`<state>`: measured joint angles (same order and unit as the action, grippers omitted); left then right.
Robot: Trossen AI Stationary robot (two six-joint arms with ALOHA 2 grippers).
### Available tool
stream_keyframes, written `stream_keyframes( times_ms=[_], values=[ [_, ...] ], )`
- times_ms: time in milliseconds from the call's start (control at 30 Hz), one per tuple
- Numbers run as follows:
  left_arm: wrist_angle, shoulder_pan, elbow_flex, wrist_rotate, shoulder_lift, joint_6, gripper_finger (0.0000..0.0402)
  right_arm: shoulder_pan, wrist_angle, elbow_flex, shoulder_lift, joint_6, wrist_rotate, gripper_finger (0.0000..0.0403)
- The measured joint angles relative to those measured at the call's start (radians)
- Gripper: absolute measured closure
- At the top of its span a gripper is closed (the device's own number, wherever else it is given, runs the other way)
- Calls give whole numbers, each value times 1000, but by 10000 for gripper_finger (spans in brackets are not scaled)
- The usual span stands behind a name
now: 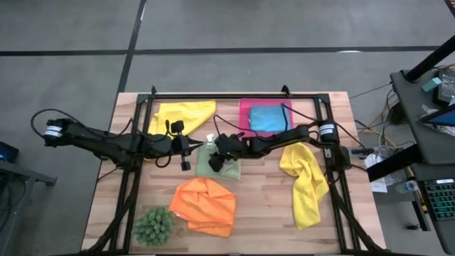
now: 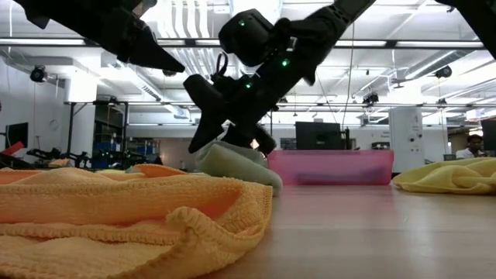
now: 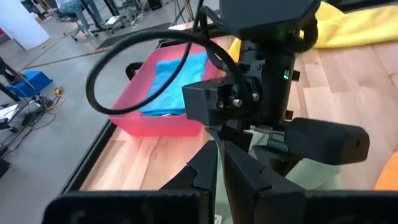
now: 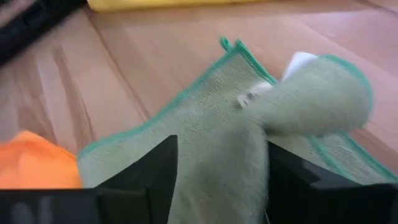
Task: Fold microfiber towels
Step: Fold the green microfiber cloth
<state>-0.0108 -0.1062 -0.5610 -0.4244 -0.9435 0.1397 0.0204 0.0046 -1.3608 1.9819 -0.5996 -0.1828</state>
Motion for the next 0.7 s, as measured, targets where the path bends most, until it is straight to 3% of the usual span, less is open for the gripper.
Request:
stream_keyframes(
  times_ms=[433, 700],
  values=[
    [-34, 0, -2, 0, 0, 1, 391, -9, -138, -34, -60, 175, -2, 209],
    [-37, 0, -1, 4, -14, -32, 391, -67, -165, 151, -269, 353, -77, 209]
  ],
)
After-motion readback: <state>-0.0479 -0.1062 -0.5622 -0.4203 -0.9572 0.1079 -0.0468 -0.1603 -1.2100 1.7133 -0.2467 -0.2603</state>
